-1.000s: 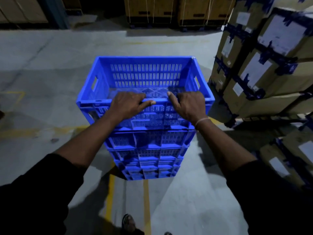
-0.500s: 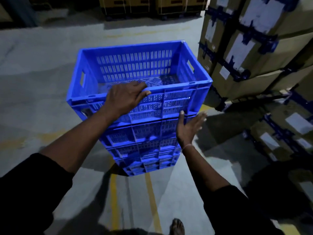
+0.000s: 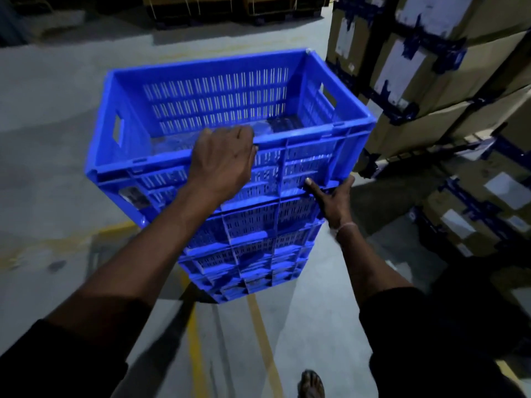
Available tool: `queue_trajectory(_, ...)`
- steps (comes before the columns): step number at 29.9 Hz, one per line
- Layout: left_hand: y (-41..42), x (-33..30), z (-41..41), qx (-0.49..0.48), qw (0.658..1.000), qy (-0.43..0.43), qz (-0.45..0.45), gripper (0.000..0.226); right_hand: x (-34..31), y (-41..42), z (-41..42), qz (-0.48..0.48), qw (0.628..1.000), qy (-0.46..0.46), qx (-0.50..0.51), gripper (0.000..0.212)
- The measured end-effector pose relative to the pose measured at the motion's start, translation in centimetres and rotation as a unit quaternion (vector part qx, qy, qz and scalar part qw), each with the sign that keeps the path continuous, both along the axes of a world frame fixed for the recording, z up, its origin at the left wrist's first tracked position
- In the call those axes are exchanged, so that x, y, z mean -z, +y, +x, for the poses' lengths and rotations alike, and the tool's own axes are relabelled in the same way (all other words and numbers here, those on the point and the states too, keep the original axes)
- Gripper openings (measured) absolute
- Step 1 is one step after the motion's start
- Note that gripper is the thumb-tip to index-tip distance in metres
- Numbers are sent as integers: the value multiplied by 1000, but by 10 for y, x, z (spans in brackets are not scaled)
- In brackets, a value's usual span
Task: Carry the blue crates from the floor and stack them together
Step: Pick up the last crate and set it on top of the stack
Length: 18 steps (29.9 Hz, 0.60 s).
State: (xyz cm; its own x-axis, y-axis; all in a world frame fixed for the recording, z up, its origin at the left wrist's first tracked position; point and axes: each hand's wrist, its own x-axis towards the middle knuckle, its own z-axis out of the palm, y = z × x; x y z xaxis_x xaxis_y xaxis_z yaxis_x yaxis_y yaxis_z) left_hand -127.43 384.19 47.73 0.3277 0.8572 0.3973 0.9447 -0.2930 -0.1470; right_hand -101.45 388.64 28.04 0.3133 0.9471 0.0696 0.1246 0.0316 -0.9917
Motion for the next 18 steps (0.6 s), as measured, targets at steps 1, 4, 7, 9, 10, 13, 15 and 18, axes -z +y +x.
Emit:
queue_trajectory(1, 1, -1, 2, -4, 1000, 3, -1, 28, -1, 2, 0, -6, 1000, -14, -2, 71)
queue_trajectory(4, -1, 2, 3, -7, 1000, -1, 5, 29, 3, 3, 4, -25, 1000, -8, -10, 74)
queue_trajectory(7, -4, 2, -1, -1, 1000, -9, 6, 33, -9, -3, 1, -36, 999, -14, -14, 82)
queue_trajectory(9, -10, 3, -2, 2, 1000, -6, 3, 37, -23, -17, -6, -48, 995, -81, 20, 98)
queue_trajectory(10, -16, 6, -3, 6, 1000, -9, 6, 42, -32, -26, -12, -49, 988, -134, 60, 106)
queue_trajectory(13, -45, 23, -10, 18, 999, -28, 30, 67, -85, -65, -48, 96, 941, -262, 192, 102)
queue_trajectory(15, -69, 48, -21, 33, 997, -51, 42, 73, -135, -91, -88, 260, 901, -326, 119, 88)
queue_trajectory(18, -103, 110, -46, 51, 988, -148, -3, 76, -182, -89, -158, 359, 796, -481, -77, 67)
